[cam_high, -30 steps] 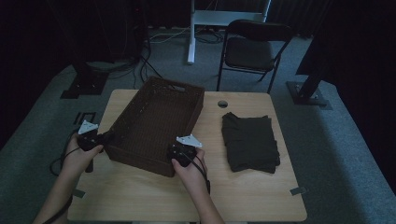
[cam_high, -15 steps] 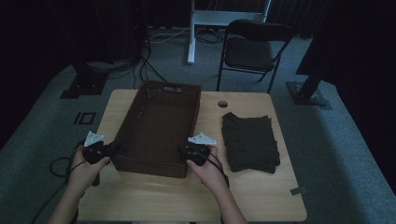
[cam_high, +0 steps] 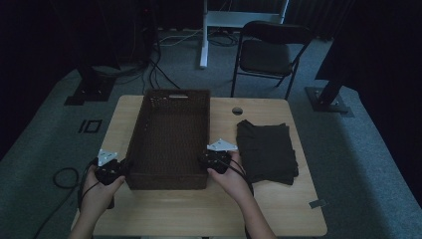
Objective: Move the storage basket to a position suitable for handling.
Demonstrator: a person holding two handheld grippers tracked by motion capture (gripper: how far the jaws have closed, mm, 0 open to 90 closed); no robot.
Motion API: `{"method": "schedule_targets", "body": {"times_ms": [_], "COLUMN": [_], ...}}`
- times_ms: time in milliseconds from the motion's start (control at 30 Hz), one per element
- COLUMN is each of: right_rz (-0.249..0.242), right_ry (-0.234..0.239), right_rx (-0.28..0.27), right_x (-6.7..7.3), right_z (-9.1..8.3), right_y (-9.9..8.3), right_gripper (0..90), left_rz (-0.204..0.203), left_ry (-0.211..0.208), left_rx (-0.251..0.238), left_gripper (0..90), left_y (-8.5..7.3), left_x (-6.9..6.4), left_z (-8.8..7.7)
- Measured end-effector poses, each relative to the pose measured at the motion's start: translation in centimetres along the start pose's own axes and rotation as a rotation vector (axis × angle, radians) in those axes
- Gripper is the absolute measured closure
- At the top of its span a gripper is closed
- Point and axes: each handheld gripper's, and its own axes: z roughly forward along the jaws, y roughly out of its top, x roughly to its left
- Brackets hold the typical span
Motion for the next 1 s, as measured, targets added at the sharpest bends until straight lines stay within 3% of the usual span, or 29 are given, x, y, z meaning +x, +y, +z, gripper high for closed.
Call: {"method": "schedule_targets", "body": {"times_ms": [167, 400, 500, 633, 667, 700, 733, 767, 800, 833, 867, 967, 1000], "right_rz": [0.007, 0.022, 0.034, 0.036, 0.039, 0.039, 0.023, 0.023, 0.035, 0.027, 0.001, -0.016, -0.013], "right_ry": [0.008, 0.028, 0.027, 0.039, 0.044, 0.044, 0.041, 0.041, 0.047, 0.042, 0.028, 0.017, 0.018], "right_rx": [-0.01, -0.004, 0.01, 0.016, 0.009, 0.009, -0.015, -0.015, -0.023, -0.024, -0.029, -0.036, -0.048], "right_x": [-0.4, 0.9, 0.9, 0.6, 0.5, 0.5, 0.1, 0.1, 0.0, 0.1, 0.1, 0.1, 0.1], "right_z": [0.0, 0.0, 0.0, 0.0, 0.0, 0.0, -0.1, -0.1, -0.2, -0.2, -0.3, -0.4, -0.7], "right_y": [-0.1, -0.3, -0.2, -0.2, -0.3, -0.3, -0.4, -0.4, -0.5, -0.5, -0.4, -0.3, -0.1], "right_gripper": [49.0, 48.9, 49.3, 48.8, 46.0, 46.0, 39.2, 39.2, 35.6, 32.9, 29.3, 25.9, 25.8], "left_rz": [-0.006, -0.02, 0.0, 0.011, 0.01, 0.01, 0.005, -0.004, 0.025, 0.025, 0.036, 0.037, 0.06], "left_ry": [0.002, -0.026, -0.002, -0.015, -0.043, -0.043, -0.076, -0.103, -0.119, -0.119, -0.11, -0.113, -0.106], "left_rx": [-0.001, -0.019, -0.018, -0.006, -0.007, -0.007, -0.018, -0.024, -0.039, -0.039, -0.039, -0.051, -0.055], "left_gripper": [78.7, 78.9, 79.0, 78.1, 76.3, 70.2, 62.7, 62.7, 52.5, 46.3, 46.1, 44.3, 38.2], "left_y": [-0.1, 0.0, 0.0, 0.1, 0.0, 0.0, 0.0, 0.1, 0.1, 0.1, 0.2, 0.4, 0.5], "left_x": [0.0, 1.4, 1.0, 1.0, 1.2, 1.2, 1.3, 1.4, 1.6, 1.6, 1.7, 1.9, 1.9], "left_z": [0.0, 0.2, 0.2, 0.0, -0.1, -0.1, -0.2, -0.3, -0.3, -0.3, -0.5, -0.7, -0.9]}}
